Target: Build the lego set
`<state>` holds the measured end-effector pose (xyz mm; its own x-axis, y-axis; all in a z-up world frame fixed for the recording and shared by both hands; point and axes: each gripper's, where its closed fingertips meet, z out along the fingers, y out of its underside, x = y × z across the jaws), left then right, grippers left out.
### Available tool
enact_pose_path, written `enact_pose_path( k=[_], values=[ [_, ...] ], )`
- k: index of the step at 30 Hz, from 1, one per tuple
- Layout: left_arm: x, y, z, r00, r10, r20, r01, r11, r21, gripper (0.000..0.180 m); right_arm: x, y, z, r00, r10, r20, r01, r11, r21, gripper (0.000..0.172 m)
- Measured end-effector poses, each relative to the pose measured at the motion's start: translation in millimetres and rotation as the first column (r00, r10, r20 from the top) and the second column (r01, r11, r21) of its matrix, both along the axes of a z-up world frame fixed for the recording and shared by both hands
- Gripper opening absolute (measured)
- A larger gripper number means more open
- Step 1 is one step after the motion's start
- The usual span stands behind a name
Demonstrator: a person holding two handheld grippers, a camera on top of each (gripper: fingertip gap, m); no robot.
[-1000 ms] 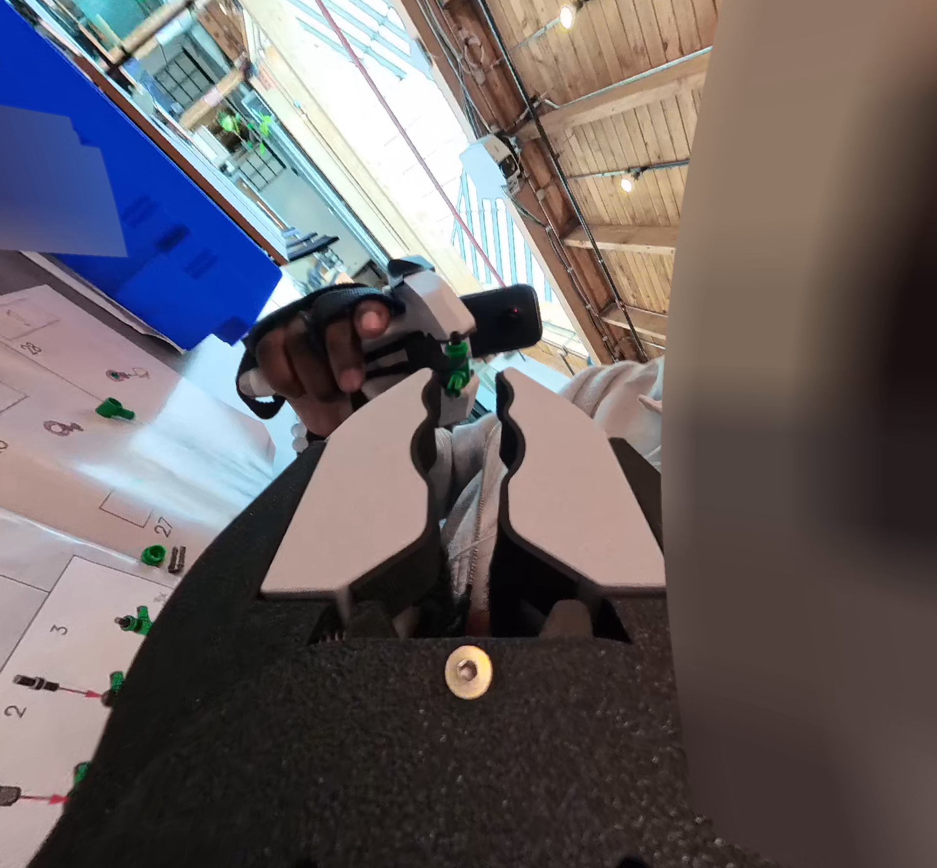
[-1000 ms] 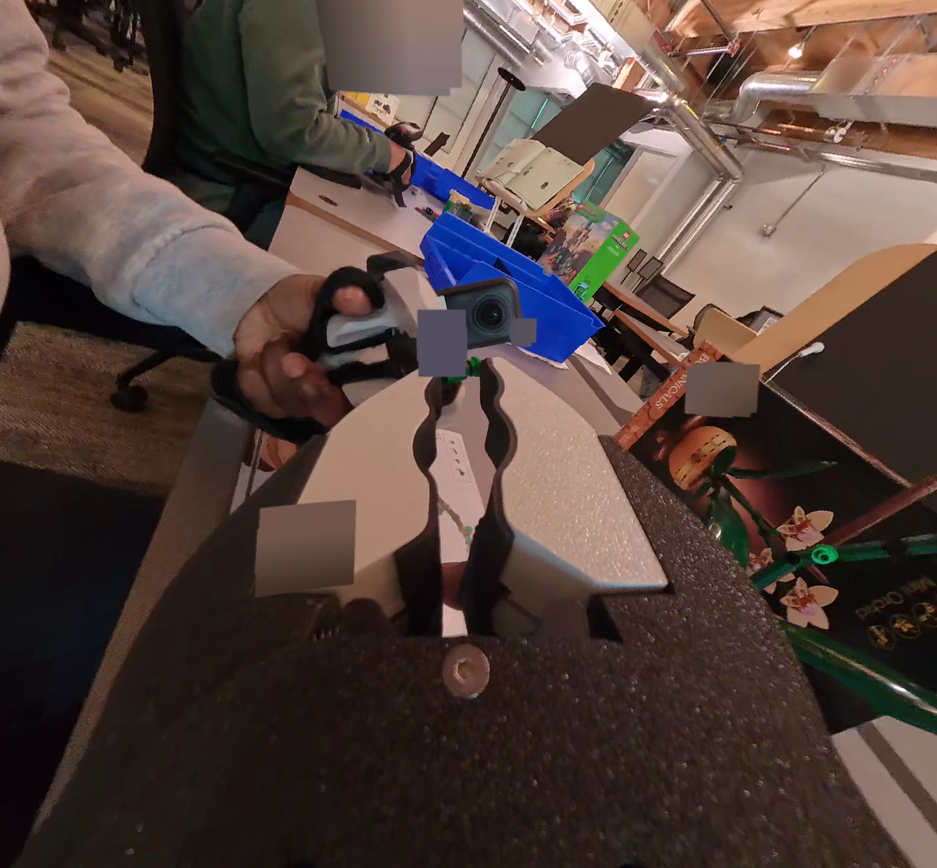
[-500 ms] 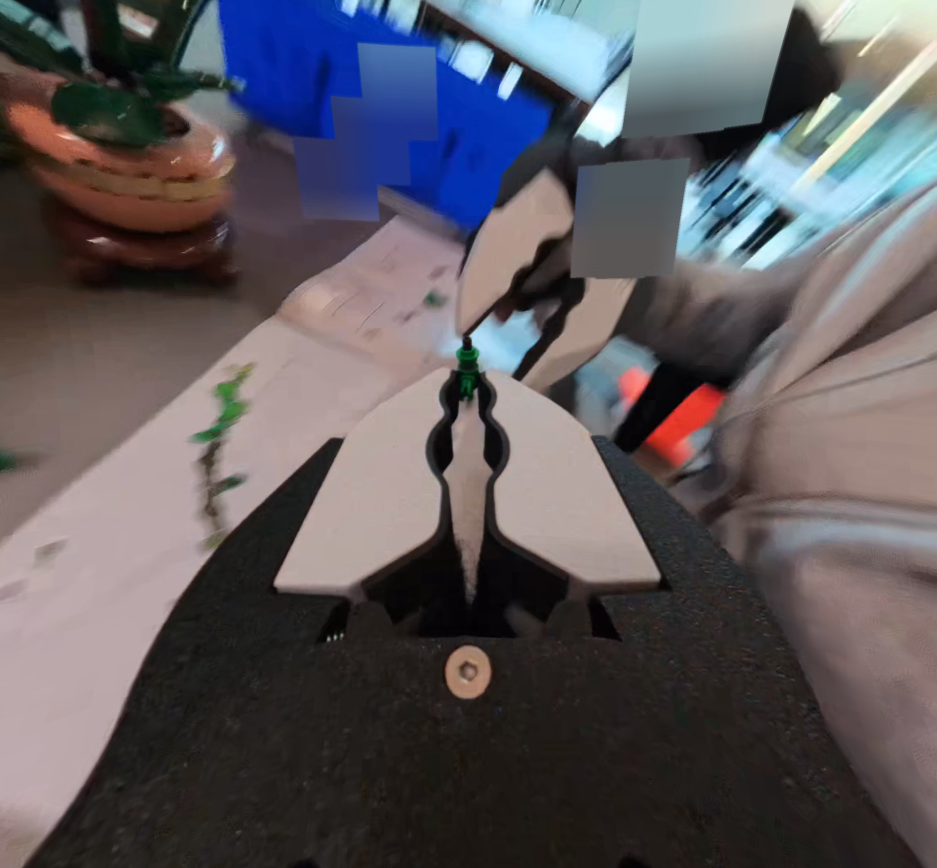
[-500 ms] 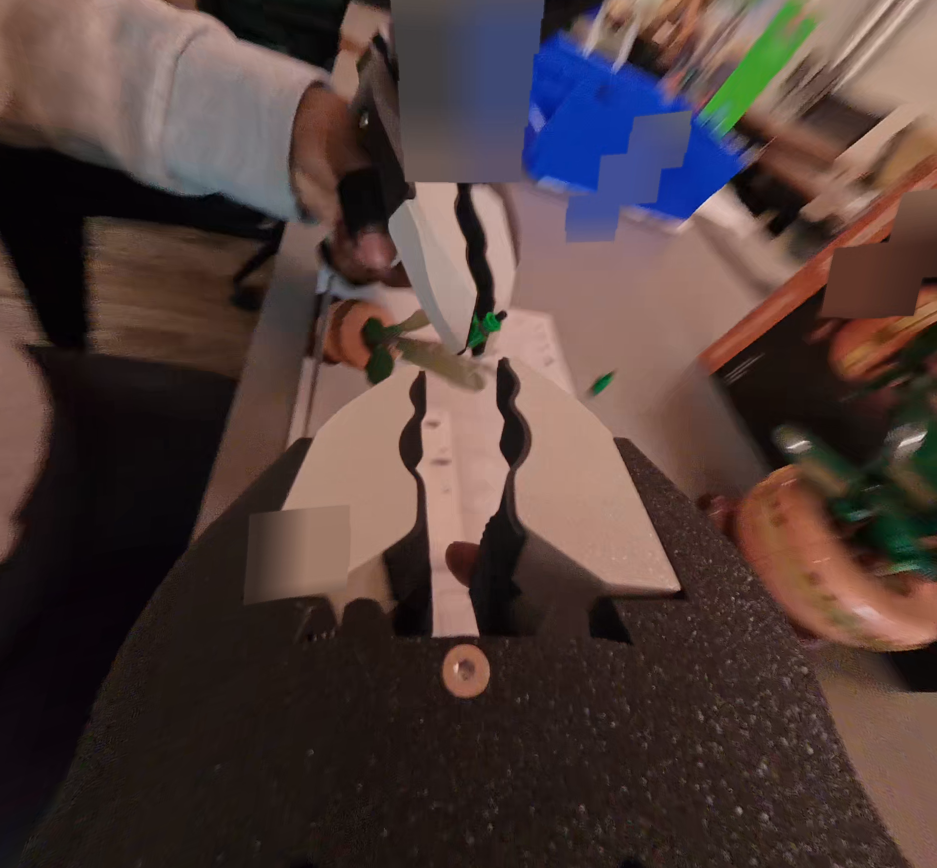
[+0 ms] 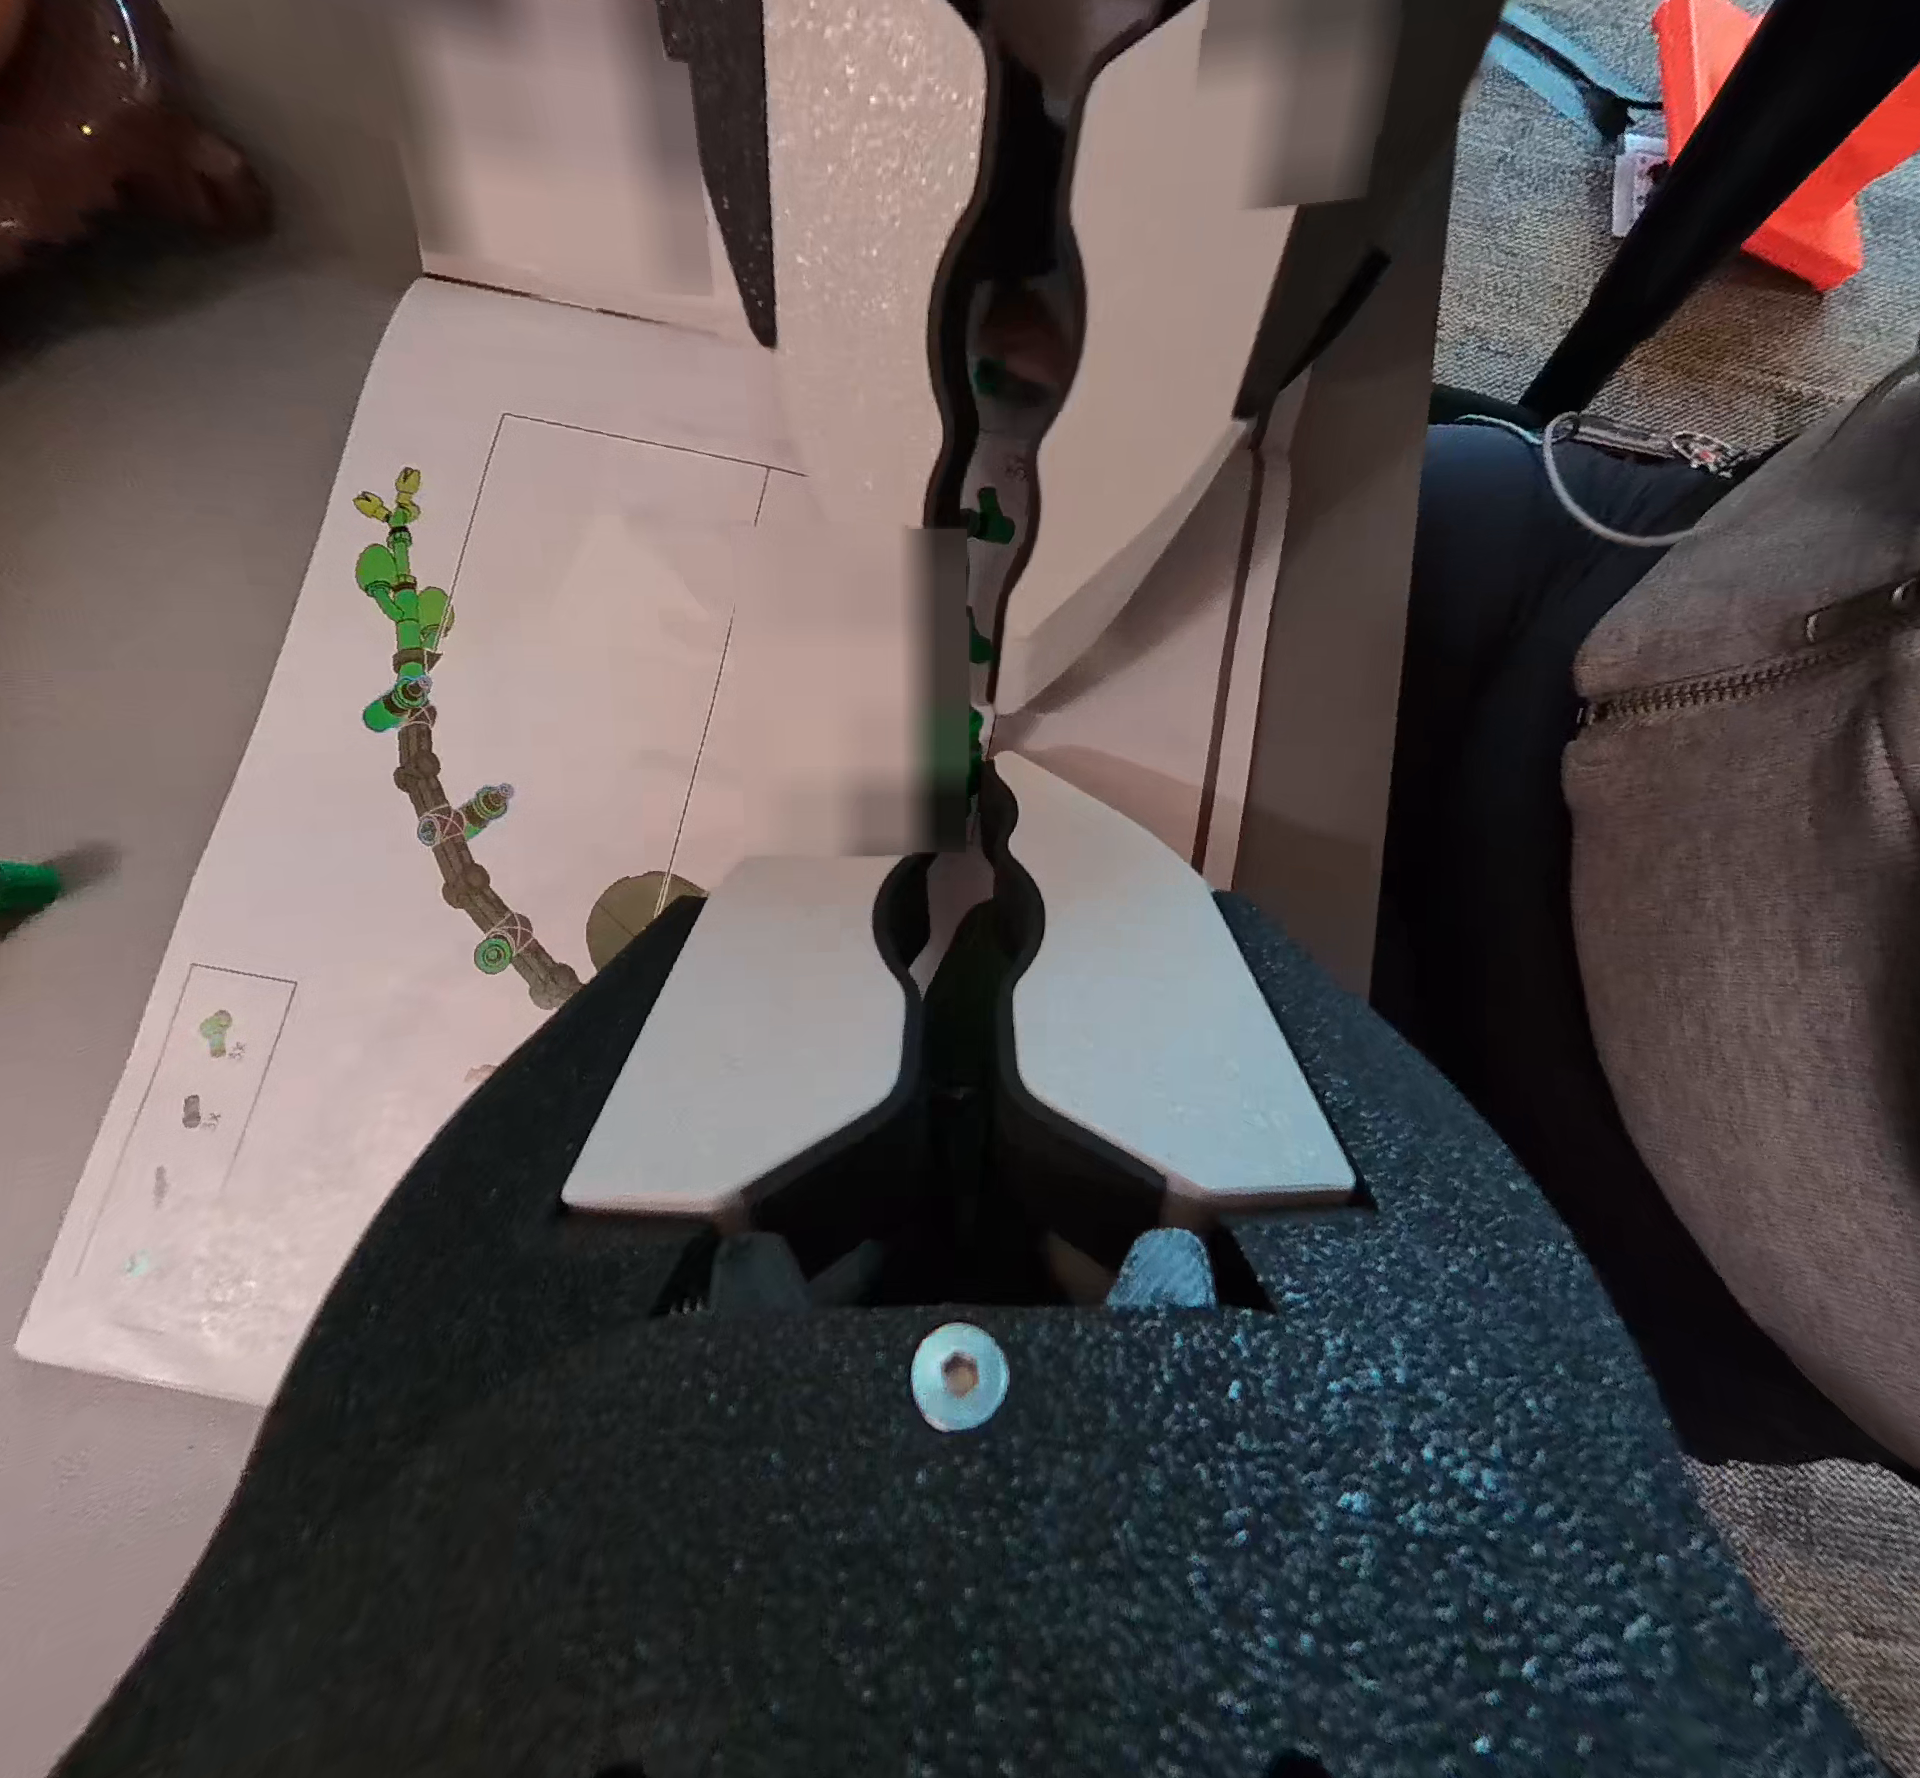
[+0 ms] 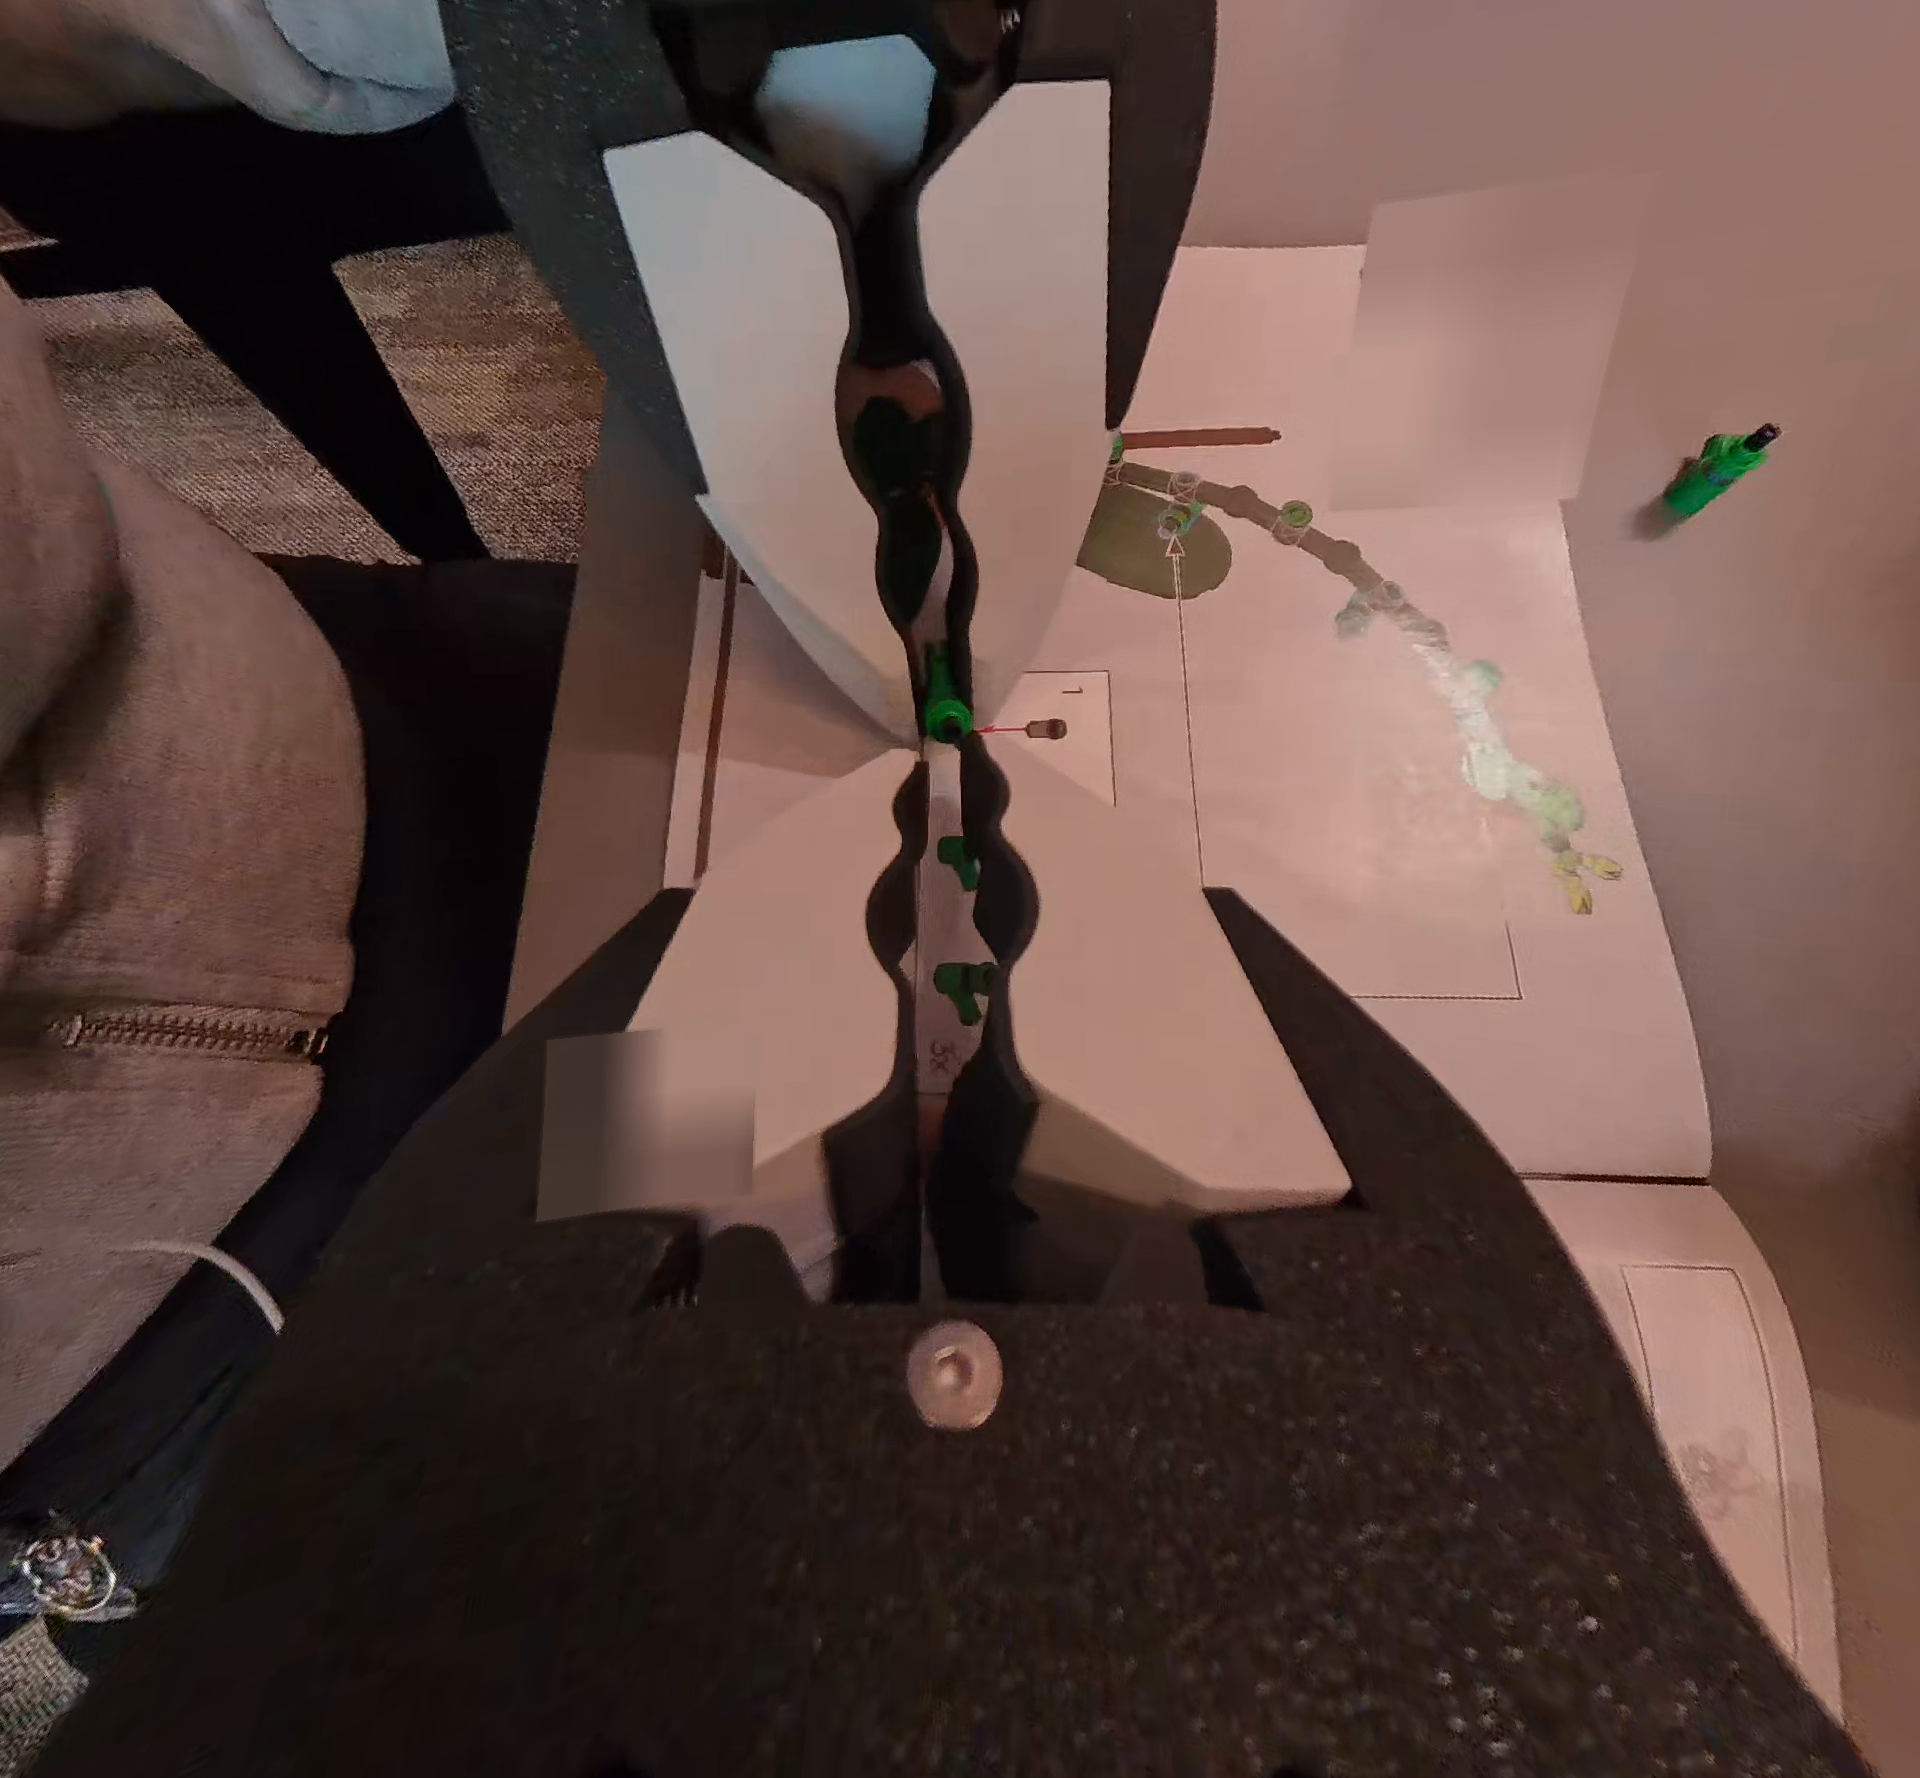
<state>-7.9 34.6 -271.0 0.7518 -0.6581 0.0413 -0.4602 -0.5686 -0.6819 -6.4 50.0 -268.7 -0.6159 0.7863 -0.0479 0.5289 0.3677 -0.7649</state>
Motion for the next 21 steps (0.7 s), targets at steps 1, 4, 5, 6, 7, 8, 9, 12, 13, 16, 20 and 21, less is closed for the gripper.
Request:
enact_pose_path(
  k=[1,4,5,6,7,8,9,12,13,16,20,21],
  values=[
    [0.1,-0.2,0.0,1.000,-0.004,-0.002,0.004,1.000,0.001,0.006,-0.8,1.0,0.2,1.000,-0.007,0.002,0.007,1.000,-0.016,0.005],
    [-0.2,-0.1,-0.3,1.000,-0.011,-0.010,0.011,1.000,-0.001,0.007,-2.8,1.6,3.9,1.000,-0.018,-0.012,0.017,0.998,-0.066,0.006],
    [-0.1,-0.1,-0.5,1.000,-0.013,-0.013,0.013,1.000,-0.006,0.007,-2.8,0.5,5.8,1.000,-0.011,-0.023,0.010,0.997,-0.071,0.005],
    [-0.1,-0.1,-0.5,1.000,-0.016,-0.018,0.016,1.000,-0.011,0.007,-2.5,-0.6,7.2,1.000,-0.004,-0.029,0.002,0.997,-0.072,0.005],
    [-0.1,-0.1,-0.7,1.000,-0.021,-0.023,0.021,1.000,-0.016,0.007,-2.5,-0.3,7.1,1.000,-0.003,-0.026,0.002,0.998,-0.063,0.004],
    [-0.2,-0.2,-0.8,0.999,-0.027,-0.028,0.026,0.999,-0.022,0.007,-2.2,-0.3,5.7,1.000,0.001,-0.014,-0.002,0.999,-0.051,0.004],
    [-0.1,-0.2,-1.0,0.999,-0.034,-0.034,0.033,0.999,-0.027,0.007,-2.6,0.1,4.5,1.000,0.002,-0.006,-0.002,0.999,-0.040,0.004],
    [0.0,-0.3,-1.1,0.998,-0.055,-0.043,0.053,0.998,-0.037,0.006,-2.0,0.6,4.1,1.000,0.009,0.005,-0.009,1.000,-0.028,0.003],
    [-0.1,-0.6,-1.0,0.997,-0.058,-0.044,0.057,0.998,-0.036,0.006,-1.9,0.4,3.9,1.000,0.009,0.009,-0.009,1.000,-0.024,0.003],
    [0.1,-0.7,-1.1,0.997,-0.062,-0.044,0.061,0.997,-0.038,0.006,-2.0,-0.4,4.2,1.000,0.020,0.014,-0.020,1.000,-0.001,0.003],
    [0.6,-0.2,-0.5,0.997,-0.069,-0.031,0.068,0.997,-0.034,0.006,-1.2,-0.6,4.8,0.998,0.026,0.050,-0.026,1.000,0.016,0.003],
    [0.7,-0.2,-0.4,0.997,-0.071,-0.028,0.070,0.997,-0.032,0.006,-1.1,-0.8,4.6,0.998,0.024,0.066,-0.026,0.999,0.024,0.002]
  ],
)
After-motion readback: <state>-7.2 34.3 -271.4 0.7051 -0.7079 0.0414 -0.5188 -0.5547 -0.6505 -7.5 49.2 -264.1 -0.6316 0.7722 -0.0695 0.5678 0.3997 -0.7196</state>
